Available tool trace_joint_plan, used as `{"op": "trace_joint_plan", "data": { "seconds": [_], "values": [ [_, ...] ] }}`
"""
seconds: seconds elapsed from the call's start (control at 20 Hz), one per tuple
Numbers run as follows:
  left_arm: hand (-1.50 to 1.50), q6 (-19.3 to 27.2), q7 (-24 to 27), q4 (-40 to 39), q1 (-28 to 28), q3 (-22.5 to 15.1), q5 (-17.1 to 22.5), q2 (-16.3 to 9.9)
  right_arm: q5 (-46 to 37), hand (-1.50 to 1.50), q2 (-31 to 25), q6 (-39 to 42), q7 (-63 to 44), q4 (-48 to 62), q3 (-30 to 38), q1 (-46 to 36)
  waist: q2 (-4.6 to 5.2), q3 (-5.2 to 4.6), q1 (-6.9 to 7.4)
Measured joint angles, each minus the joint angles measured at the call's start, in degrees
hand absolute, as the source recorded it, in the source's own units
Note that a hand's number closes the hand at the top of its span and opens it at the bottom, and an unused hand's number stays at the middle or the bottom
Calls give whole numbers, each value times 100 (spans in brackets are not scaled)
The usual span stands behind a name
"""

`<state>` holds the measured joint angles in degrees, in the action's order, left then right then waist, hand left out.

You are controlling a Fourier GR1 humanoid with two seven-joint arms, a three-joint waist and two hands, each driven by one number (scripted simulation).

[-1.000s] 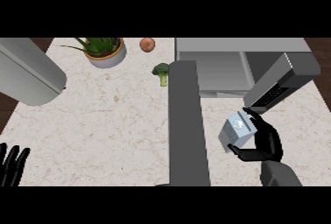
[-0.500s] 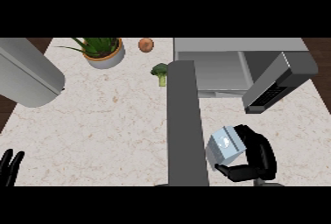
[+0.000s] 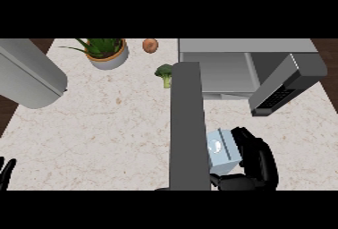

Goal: Pick up the milk, place it into the microwave and close the microwave

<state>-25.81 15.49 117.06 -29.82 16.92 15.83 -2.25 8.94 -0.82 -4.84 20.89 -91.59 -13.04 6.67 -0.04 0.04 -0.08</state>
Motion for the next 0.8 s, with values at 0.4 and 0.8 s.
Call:
{"op": "trace_joint_plan", "data": {
  "seconds": [0.4,0.8],
  "values": [
    [-150,-75,-27,-105,112,254,24,-3,-143,150,-294,-952,-268,135,-217,-783,3,13,-30],
    [-150,-202,-68,-437,388,540,168,-235,-346,150,-382,-1492,-346,1588,283,-2093,-4,17,11]
  ]
}}
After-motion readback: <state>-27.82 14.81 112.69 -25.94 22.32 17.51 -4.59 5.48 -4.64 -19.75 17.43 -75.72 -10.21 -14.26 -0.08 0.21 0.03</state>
